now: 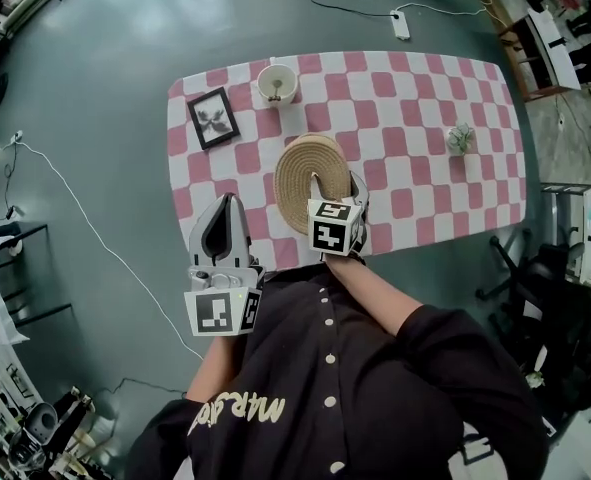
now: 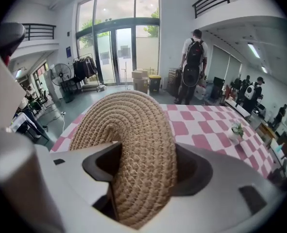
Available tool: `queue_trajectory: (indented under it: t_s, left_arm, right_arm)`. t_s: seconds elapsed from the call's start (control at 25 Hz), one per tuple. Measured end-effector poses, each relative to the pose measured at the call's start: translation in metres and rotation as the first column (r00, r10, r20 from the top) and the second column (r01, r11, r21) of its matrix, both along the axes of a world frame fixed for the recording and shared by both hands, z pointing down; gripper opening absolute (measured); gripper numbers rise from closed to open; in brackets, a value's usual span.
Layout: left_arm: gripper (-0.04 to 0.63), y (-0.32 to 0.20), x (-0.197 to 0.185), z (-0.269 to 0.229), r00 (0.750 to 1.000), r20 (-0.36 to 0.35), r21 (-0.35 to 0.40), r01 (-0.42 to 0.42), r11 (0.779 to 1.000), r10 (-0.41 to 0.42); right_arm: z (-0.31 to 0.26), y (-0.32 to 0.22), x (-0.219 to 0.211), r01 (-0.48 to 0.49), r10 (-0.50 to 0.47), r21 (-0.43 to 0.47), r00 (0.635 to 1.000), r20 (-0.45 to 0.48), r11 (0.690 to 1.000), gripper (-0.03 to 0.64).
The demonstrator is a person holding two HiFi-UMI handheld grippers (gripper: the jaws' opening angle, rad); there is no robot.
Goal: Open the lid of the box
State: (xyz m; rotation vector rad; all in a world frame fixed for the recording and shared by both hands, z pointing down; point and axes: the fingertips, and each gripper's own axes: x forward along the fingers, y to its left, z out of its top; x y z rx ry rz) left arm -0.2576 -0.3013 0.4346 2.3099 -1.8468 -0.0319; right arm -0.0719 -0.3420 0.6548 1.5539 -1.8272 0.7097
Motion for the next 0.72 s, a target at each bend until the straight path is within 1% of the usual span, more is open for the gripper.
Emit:
queue_trajectory:
  t_s: [0.16,0.32,0.52,0.72]
  left_arm:
    - [0.008,0.003,0.002,-0.012,1.000,0.008,0.032,0.011,0.999,-0.011]
    - [0.006,0.003,0.001,-0.024,0.999,0.019,0.064,0.026,0.998,-0.027]
    - [0.008,0.005,-0.002,-0.038,0.998,0.030,0.105,0.044,0.994,-0.047]
    - [0.006,0.007,-0.002,-0.052,0.998,0.036,0.144,0.055,0.988,-0.060]
  right_arm:
    - [-0.028,-0.006,0.005,0.045,-0.049,0.067,0.997,0.057,0.997,0.296]
    - [-0.062,-0.017,0.011,0.072,-0.094,0.157,0.986,0.138,0.985,0.298]
    - [-0.113,-0.031,0.021,0.072,-0.143,0.294,0.963,0.230,0.953,0.296]
    - [-0.163,-0.041,0.041,0.035,-0.168,0.401,0.938,0.302,0.915,0.298]
